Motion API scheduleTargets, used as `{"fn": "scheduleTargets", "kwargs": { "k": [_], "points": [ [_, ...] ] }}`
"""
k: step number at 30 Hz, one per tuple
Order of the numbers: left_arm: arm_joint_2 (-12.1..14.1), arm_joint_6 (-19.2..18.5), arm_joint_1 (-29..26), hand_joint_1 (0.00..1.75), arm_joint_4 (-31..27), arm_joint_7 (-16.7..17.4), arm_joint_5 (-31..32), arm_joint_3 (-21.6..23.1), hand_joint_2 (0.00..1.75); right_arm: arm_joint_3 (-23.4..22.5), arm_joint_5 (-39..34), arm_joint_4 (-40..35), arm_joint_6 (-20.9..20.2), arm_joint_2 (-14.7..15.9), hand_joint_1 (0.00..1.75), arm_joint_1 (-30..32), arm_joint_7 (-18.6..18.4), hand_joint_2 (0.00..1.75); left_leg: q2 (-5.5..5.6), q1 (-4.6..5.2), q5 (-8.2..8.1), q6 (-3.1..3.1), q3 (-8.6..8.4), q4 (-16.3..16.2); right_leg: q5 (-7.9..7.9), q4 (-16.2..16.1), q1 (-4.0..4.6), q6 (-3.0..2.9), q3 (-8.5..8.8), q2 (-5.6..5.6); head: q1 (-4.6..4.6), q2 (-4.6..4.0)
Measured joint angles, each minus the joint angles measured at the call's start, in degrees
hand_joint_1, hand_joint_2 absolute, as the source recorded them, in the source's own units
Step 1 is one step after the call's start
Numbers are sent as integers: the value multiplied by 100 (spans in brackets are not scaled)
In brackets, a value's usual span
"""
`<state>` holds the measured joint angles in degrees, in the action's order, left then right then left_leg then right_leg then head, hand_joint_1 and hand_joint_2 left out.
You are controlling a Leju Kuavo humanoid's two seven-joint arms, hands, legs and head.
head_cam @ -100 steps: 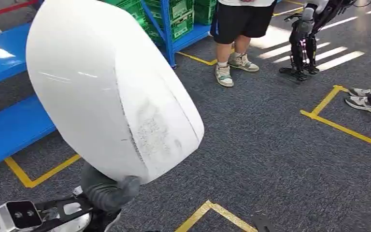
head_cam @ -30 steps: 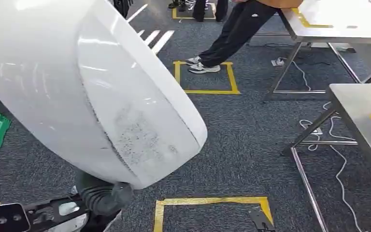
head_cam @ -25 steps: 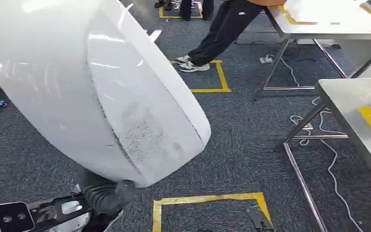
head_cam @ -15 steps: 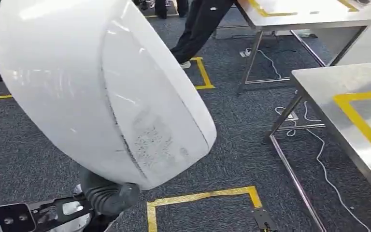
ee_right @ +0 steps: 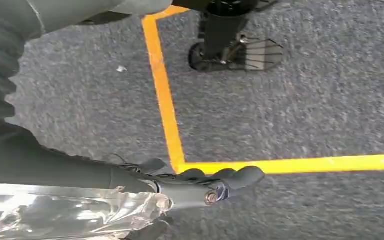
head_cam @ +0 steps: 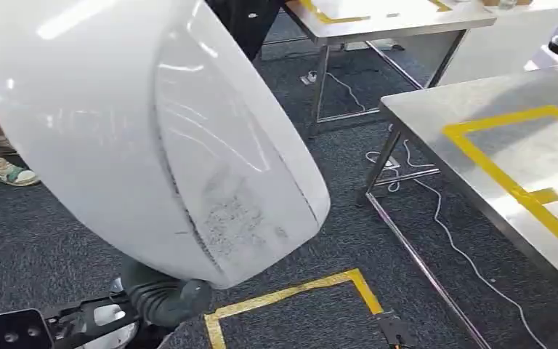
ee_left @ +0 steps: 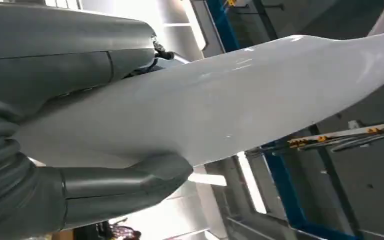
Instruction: Take the parts from the cabinet and place them on the table.
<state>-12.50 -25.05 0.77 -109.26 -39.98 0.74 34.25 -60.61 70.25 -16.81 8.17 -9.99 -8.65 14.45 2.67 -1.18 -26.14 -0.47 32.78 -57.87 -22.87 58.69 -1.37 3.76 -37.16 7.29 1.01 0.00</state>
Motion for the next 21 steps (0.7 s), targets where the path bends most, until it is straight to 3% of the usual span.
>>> {"fn": "scheduleTargets", "kwargs": {
  "k": [1, 2, 4, 5, 6, 7, 8, 9, 10, 11, 14, 15, 16, 17, 19, 20, 21],
  "points": [
    [-4, 0, 5, 175, 0, 0, -4, 2, 175, 0, 4, 2, 2, 0, 0, 2, -9, 175, -41, 13, -4, 32, -4, 1, -121, 169, 45, 3, -68, -338, 55, 0],
    [-4, -4, 8, 175, 0, -2, -13, 2, 175, 2, 11, 0, 2, 0, 0, -19, -13, 175, -119, 34, -8, 67, -4, 0, -363, 543, 49, 16, -247, -550, 83, 0],
    [-2, -18, 7, 175, 0, -2, -20, 0, 175, 13, 11, 2, 2, 0, 0, -40, -13, 175, -275, 69, -17, 88, -3, 0, -805, 1478, 46, 26, -682, -675, 77, 0],
    [-2, -37, 7, 175, 0, -2, -52, -2, 175, 28, 7, 2, -4, 0, 0, -32, -13, 175, -352, 80, -23, 96, -4, -1, -902, 1798, 47, 26, -824, -686, 74, 0],
    [-2, -57, 7, 175, 4, -2, -89, -7, 175, 33, -6, 2, -17, 0, 0, -19, -13, 175, -424, 86, -28, 99, -7, -1, -846, 1808, 49, 23, -815, -686, 77, -2],
    [-4, -74, 8, 175, 7, -2, -105, -9, 175, 31, -35, 2, -24, 0, 0, -17, -7, 175, -481, 89, -34, 97, -12, -3, -689, 1560, 50, 15, -669, -690, 79, 0],
    [-4, -101, 11, 175, 18, -2, -125, -13, 175, 31, -77, 2, -26, 0, 0, -21, 22, 175, -542, 90, -43, 86, -25, -3, -461, 1079, 51, -2, -396, -716, 74, 0],
    [-4, -127, 14, 175, 26, -2, -142, -20, 175, 31, -109, 2, -37, 0, 0, -29, 53, 175, -592, 90, -59, 63, -46, -4, -256, 540, 59, -15, -84, -824, 79, 0],
    [-7, -144, 14, 175, 35, 0, -149, -28, 175, 31, -127, 0, -46, 0, 0, -41, 70, 175, -631, 100, -77, 34, -70, -4, -182, 119, 84, -37, 162, -1103, 79, 0],
    [-7, -160, 15, 175, 44, -2, -153, -42, 175, 31, -133, 2, -57, -4, 0, -62, 77, 175, -673, 140, -107, -10, -69, -28, -182, 77, 117, -72, 197, -1064, 65, 0],
    [-11, -208, 24, 175, 55, 0, -68, -42, 175, 31, -129, 2, -81, -13, 0, -37, 70, 175, -797, 105, -90, -89, -92, 22, -174, 86, 165, -162, 128, -898, 70, 0],
    [-11, -219, 25, 175, 55, 0, -52, -37, 175, 31, -129, 2, -81, -15, 0, -30, 66, 175, -821, 103, -119, -135, -104, 19, -141, 34, 134, -210, 154, -838, 68, 0],
    [-9, -221, 31, 175, 55, 0, -50, -37, 175, 33, -127, 2, -81, -26, 0, -21, 66, 175, -611, 81, -179, -168, -79, -47, -125, 6, 107, -230, 167, -774, 63, 0],
    [-7, -223, 33, 175, 57, -2, -37, -42, 175, 33, -125, 2, -81, -28, 0, -34, 65, 175, -418, 80, -377, -180, 59, -346, -113, 6, 87, -253, 166, -727, 59, 0],
    [-4, -214, 34, 175, 68, 0, 9, -42, 175, 35, -131, 2, -81, -39, 0, -49, 74, 175, -321, 79, -808, -200, 544, -1304, -117, 6, 82, -271, 166, -592, 46, -2],
    [-4, -193, 34, 175, 81, 0, 4, -42, 175, 35, -136, 2, -72, -46, 0, -40, 72, 175, -319, 81, -890, -202, 747, -1649, -118, 6, 83, -273, 165, -529, 48, -2],
    [-4, -188, 34, 175, 85, 0, -4, -42, 175, 35, -136, 2, -72, -46, 0, -36, 72, 175, -318, 81, -890, -201, 788, -1712, -118, 6, 83, -273, 165, -510, 46, 0]
  ]
}}
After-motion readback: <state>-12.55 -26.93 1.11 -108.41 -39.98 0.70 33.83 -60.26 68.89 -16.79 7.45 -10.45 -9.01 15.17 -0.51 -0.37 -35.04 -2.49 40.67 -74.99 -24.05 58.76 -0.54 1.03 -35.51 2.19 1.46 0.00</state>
